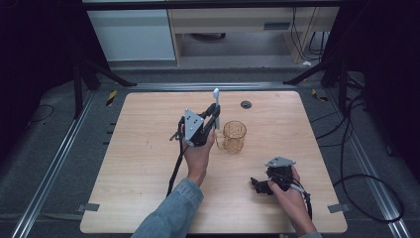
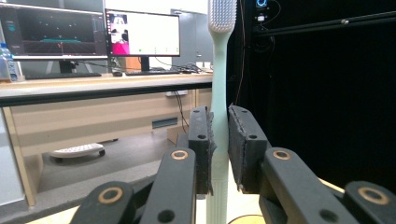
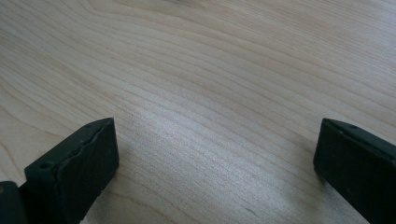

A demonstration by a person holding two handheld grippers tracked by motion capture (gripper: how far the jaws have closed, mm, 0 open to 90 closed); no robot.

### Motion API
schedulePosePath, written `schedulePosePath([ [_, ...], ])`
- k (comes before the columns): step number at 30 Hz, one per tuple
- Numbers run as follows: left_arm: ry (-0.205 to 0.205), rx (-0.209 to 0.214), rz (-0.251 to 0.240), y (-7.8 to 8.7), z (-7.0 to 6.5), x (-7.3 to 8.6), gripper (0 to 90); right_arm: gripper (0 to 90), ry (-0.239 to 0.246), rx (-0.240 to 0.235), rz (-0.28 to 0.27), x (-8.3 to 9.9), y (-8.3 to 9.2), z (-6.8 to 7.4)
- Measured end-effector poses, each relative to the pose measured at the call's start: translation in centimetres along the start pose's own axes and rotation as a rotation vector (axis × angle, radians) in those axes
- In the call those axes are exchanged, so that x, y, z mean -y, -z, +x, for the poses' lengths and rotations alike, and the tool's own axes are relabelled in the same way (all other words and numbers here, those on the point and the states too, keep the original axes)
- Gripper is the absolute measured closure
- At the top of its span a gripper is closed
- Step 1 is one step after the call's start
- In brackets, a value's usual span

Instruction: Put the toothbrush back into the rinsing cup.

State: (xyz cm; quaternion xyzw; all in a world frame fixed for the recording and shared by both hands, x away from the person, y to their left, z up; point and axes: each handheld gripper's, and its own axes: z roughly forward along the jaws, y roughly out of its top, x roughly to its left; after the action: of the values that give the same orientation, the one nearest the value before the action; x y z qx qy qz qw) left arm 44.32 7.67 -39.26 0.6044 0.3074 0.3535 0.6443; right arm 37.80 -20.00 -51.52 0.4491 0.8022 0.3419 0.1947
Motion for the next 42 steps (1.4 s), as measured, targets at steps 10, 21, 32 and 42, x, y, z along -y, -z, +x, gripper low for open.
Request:
schedulePosePath([
  [10, -0.015, 0.009, 0.018, -0.2, -0.6, 1.3, 79.1, 0.4, 0.000, 0.000, 0.000, 0.0, 0.0, 0.0],
  [21, 0.019, 0.000, 0.035, -0.5, -0.1, 2.7, 79.0, 0.4, 0.001, 0.001, 0.000, 0.0, 0.0, 0.0],
  [32, 0.023, 0.000, 0.055, -0.9, -0.3, 3.9, 79.0, 0.4, 0.001, 0.000, 0.000, 0.0, 0.0, 0.0],
  [42, 0.035, 0.000, 0.077, -1.1, -0.3, 5.3, 79.0, 0.4, 0.003, -0.005, -0.001, 0.0, 0.0, 0.0],
])
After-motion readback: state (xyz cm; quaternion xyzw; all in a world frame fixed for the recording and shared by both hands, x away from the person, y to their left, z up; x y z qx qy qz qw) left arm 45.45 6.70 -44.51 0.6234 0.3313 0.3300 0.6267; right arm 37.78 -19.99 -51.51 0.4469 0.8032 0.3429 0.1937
